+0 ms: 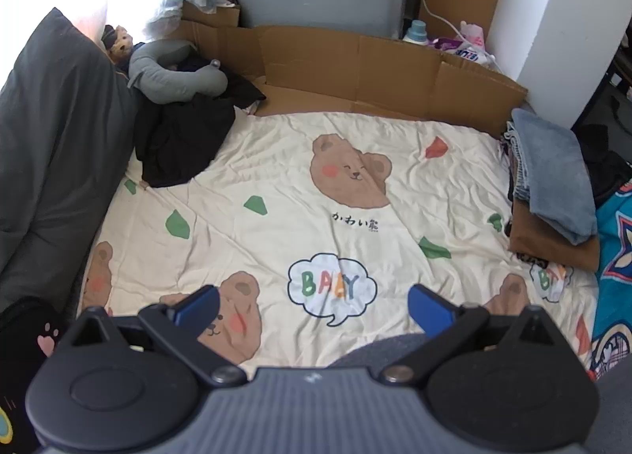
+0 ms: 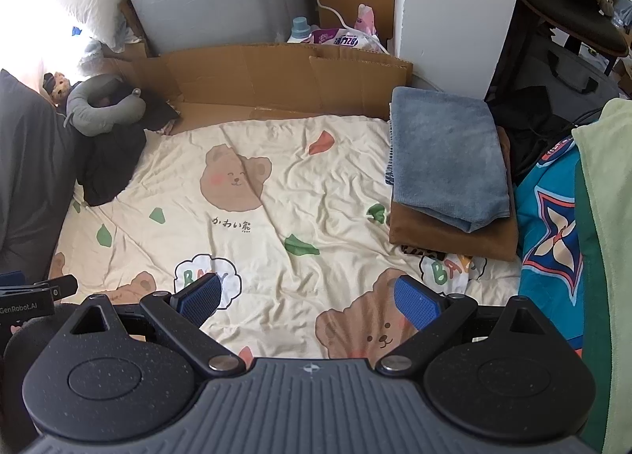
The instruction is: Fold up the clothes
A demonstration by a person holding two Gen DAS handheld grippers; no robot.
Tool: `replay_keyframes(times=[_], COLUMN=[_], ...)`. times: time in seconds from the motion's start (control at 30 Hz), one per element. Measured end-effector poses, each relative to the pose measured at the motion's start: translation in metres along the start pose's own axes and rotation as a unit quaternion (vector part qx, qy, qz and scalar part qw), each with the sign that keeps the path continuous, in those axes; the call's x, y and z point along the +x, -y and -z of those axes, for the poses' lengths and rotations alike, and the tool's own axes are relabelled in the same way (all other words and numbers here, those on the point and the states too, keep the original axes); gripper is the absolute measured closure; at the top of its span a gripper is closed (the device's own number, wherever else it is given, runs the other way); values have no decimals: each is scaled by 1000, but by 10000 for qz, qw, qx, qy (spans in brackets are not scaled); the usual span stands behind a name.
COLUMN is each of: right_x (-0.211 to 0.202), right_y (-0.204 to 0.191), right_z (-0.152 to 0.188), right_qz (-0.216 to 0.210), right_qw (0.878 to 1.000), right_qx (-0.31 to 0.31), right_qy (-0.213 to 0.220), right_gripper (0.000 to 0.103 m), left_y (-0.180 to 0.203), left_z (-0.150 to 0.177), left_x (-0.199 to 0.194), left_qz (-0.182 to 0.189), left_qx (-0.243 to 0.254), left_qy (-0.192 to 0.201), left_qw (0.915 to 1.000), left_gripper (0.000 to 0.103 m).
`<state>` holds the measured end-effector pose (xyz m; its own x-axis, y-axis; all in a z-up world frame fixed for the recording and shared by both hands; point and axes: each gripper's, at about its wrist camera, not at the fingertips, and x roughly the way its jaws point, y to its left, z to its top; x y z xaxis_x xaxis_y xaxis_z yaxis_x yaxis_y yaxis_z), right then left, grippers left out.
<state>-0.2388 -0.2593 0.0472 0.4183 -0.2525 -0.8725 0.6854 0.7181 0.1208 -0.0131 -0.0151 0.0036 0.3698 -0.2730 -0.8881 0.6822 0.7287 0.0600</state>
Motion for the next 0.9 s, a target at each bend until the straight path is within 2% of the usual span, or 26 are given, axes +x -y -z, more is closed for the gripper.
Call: replay_keyframes(times=[0.53, 0.9], right_x=[-5, -8], right_y=[5, -1], right_z=[4, 4], right_qz=[7, -97], right_qw=[9998, 9996], right_qx=[106, -125], right_qy=[145, 240], right_gripper=[5, 5], left_y=[-1, -1], left_z=[1, 2], left_x=[0, -3], left_qz=[3, -88], left_qx=[-6, 15], left_qy=[18, 87], left_qw=[10000, 9999], left_gripper=[1, 1])
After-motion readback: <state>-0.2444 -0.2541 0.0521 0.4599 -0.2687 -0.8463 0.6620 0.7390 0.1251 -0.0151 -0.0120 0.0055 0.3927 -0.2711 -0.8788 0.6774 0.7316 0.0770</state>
